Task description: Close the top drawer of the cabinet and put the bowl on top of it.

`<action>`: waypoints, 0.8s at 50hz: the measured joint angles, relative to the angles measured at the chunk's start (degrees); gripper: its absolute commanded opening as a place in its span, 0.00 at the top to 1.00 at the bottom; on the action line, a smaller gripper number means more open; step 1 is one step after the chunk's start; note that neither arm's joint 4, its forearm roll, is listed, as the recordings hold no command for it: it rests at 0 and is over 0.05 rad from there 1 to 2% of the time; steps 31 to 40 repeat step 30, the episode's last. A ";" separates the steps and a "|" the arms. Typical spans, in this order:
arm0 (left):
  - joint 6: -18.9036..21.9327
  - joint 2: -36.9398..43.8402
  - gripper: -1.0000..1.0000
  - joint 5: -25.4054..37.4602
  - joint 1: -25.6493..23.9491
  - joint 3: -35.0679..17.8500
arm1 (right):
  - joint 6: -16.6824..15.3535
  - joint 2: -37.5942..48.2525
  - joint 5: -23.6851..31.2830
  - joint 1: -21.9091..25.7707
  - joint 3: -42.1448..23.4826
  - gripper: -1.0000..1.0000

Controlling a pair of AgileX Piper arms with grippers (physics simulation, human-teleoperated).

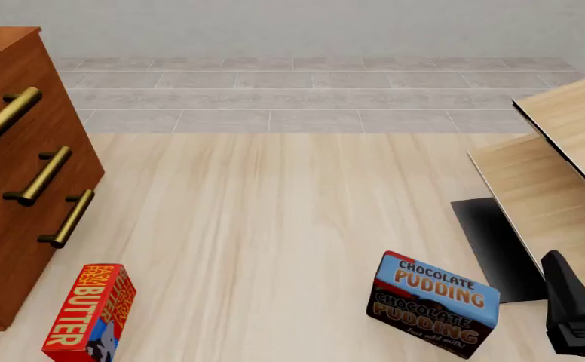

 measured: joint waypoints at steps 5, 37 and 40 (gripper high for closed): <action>-0.03 -1.57 0.00 1.58 -0.39 -0.65 | 0.00 0.00 0.00 0.00 0.00 0.00; -0.16 -6.84 0.00 15.01 -2.09 -10.84 | 0.01 0.00 0.00 0.00 0.00 0.00; -0.16 -6.84 0.00 15.01 -2.09 -10.84 | 0.01 0.00 0.00 0.00 0.00 0.00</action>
